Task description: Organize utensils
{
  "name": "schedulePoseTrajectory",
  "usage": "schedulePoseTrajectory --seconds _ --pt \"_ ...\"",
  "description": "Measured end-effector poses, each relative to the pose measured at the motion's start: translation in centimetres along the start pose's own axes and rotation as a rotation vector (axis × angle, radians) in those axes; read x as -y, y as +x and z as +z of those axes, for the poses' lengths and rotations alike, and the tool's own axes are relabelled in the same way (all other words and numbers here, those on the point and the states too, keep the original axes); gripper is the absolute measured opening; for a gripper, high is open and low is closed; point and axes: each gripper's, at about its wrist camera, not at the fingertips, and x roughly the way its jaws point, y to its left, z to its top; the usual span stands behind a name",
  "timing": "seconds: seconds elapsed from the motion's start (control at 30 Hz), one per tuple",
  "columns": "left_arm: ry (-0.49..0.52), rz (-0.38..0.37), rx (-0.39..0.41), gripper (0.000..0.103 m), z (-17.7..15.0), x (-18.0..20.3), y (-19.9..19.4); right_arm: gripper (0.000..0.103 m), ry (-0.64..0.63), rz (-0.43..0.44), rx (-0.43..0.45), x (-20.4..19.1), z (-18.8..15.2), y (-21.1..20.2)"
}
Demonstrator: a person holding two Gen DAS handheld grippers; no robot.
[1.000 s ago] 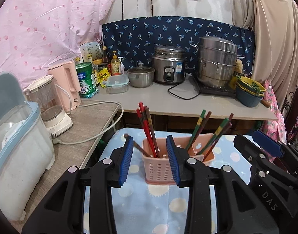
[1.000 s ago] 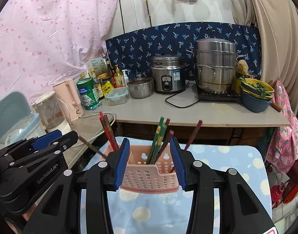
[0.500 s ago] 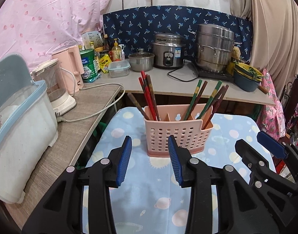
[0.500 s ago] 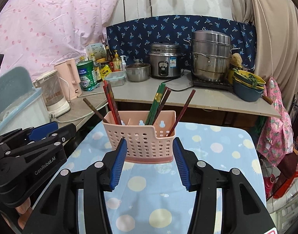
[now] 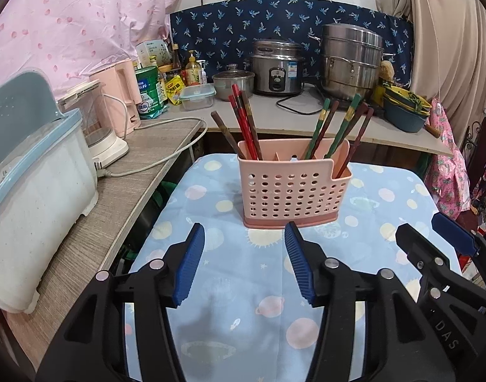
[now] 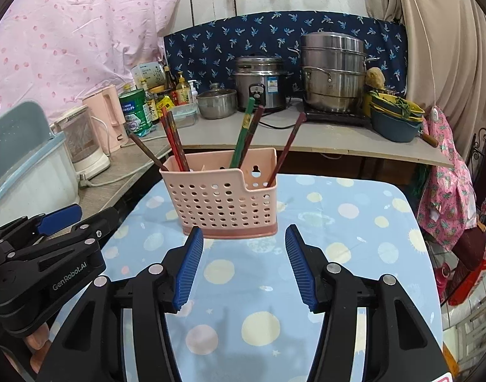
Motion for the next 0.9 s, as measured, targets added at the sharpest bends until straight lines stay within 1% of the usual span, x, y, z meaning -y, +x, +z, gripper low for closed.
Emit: schedulePoseTrajectory --seconds 0.07,0.23,0.3,0.4,0.47,0.53,0.67,0.7,0.9 --pt "-0.003 0.003 -0.008 0.055 -0.5 0.0 0.1 0.056 0.003 -0.001 -0.004 0.1 -0.5 0.0" --pt "-0.006 0.012 -0.016 0.062 -1.5 -0.1 0.2 0.063 -0.007 -0.008 -0.002 0.1 -1.5 -0.1" --pt "-0.002 0.020 -0.017 0.062 -1.8 -0.2 0.3 0.066 -0.005 -0.006 -0.002 0.1 -2.0 -0.1" --pt "0.001 0.028 -0.023 0.067 -2.3 -0.3 0.5 0.067 -0.005 -0.006 -0.010 0.0 -2.4 0.1" --pt "-0.001 0.031 -0.024 0.075 -2.6 -0.4 0.5 0.068 -0.004 -0.005 -0.018 -0.1 -2.6 0.3" --pt "-0.003 0.040 -0.021 0.080 -2.9 -0.5 0.5 0.069 -0.013 -0.009 -0.025 -0.3 -2.8 0.4" --pt "-0.006 0.048 -0.029 0.084 -3.3 -0.7 0.7 0.072 -0.027 -0.025 -0.030 -0.5 -3.3 0.5" --pt "-0.008 0.050 -0.032 0.084 -3.4 -0.8 0.8 0.075 -0.027 -0.029 -0.031 -0.4 -3.4 0.5" --pt "-0.009 0.062 -0.041 0.088 -4.0 -0.9 1.1 0.084 -0.020 -0.040 -0.042 0.0 -3.9 0.8"
